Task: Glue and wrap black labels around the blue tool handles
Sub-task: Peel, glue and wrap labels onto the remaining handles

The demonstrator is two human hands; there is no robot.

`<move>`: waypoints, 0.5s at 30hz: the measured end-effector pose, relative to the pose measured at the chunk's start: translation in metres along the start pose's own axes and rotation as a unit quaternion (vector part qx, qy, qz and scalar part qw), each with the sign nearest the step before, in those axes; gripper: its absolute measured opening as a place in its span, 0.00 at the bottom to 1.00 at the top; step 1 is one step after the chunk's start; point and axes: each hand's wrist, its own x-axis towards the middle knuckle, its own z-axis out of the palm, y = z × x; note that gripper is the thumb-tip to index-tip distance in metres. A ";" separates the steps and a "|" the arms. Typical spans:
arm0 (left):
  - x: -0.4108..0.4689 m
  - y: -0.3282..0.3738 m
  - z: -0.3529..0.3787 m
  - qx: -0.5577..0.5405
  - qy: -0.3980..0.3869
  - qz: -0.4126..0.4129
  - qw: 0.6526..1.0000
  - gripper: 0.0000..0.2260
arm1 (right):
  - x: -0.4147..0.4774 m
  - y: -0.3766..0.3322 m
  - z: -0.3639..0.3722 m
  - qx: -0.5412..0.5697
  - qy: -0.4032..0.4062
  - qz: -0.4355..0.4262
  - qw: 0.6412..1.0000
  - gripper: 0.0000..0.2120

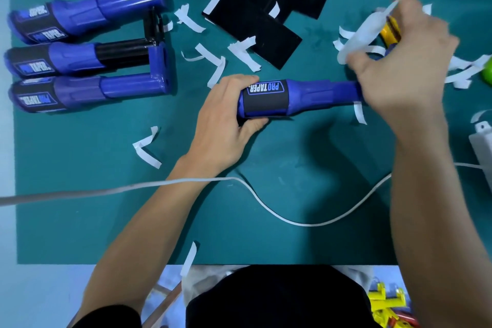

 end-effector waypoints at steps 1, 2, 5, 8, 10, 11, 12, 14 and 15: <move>0.000 0.000 0.000 -0.002 0.001 0.002 1.000 0.28 | 0.004 -0.001 0.002 -0.038 -0.013 -0.002 0.999 0.30; 0.000 -0.001 0.001 -0.003 0.000 0.002 1.000 0.28 | 0.006 -0.004 0.004 -0.046 -0.026 0.000 0.999 0.28; -0.001 -0.001 0.001 -0.001 -0.002 -0.001 1.000 0.28 | 0.003 -0.009 0.006 0.007 -0.034 -0.021 0.999 0.22; 0.000 -0.001 0.001 0.001 -0.003 -0.004 1.000 0.28 | -0.004 -0.012 0.006 0.097 -0.036 -0.070 0.992 0.26; 0.000 0.000 0.000 0.002 -0.005 -0.007 1.000 0.29 | -0.013 -0.017 0.004 0.164 -0.038 -0.103 0.980 0.34; 0.001 0.000 0.000 0.002 -0.006 -0.008 1.000 0.29 | -0.018 -0.019 0.004 0.191 -0.029 -0.116 0.974 0.36; 0.001 0.000 0.000 0.001 -0.007 -0.009 1.000 0.29 | -0.025 -0.021 0.003 0.219 -0.013 -0.118 0.969 0.36; 0.001 0.000 0.000 0.000 -0.007 -0.009 1.000 0.29 | -0.035 -0.026 0.004 0.276 0.034 -0.092 0.956 0.28; 0.001 0.000 0.000 0.000 -0.006 -0.009 1.000 0.29 | -0.040 -0.027 0.005 0.305 0.037 -0.080 0.948 0.22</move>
